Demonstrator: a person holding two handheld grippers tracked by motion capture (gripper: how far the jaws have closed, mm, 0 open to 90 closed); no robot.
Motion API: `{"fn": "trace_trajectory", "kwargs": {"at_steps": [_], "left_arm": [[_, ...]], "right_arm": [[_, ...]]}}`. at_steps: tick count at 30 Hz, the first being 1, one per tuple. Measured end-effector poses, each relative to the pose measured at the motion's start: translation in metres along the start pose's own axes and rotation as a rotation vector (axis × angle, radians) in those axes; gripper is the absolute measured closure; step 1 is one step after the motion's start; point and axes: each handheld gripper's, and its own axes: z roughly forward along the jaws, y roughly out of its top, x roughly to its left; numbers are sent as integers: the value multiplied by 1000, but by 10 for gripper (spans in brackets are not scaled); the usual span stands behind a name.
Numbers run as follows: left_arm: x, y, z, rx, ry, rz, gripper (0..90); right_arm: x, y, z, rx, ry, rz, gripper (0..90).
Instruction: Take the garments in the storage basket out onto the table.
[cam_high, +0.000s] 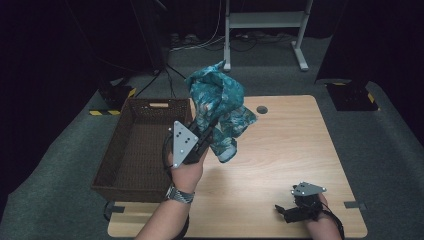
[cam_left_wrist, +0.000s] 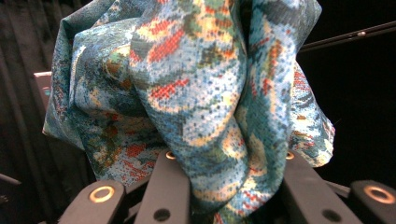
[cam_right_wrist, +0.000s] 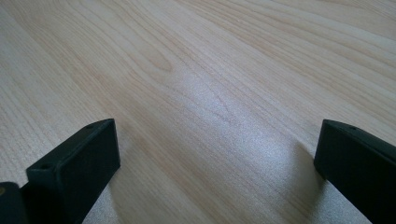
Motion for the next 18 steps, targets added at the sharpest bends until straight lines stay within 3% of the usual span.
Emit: {"fn": "trace_trajectory", "kwargs": {"at_steps": [18], "left_arm": [[-26,-12,24,36,-73,-17,775]], "right_arm": [[0,0,0,0,4,-3,2]]}}
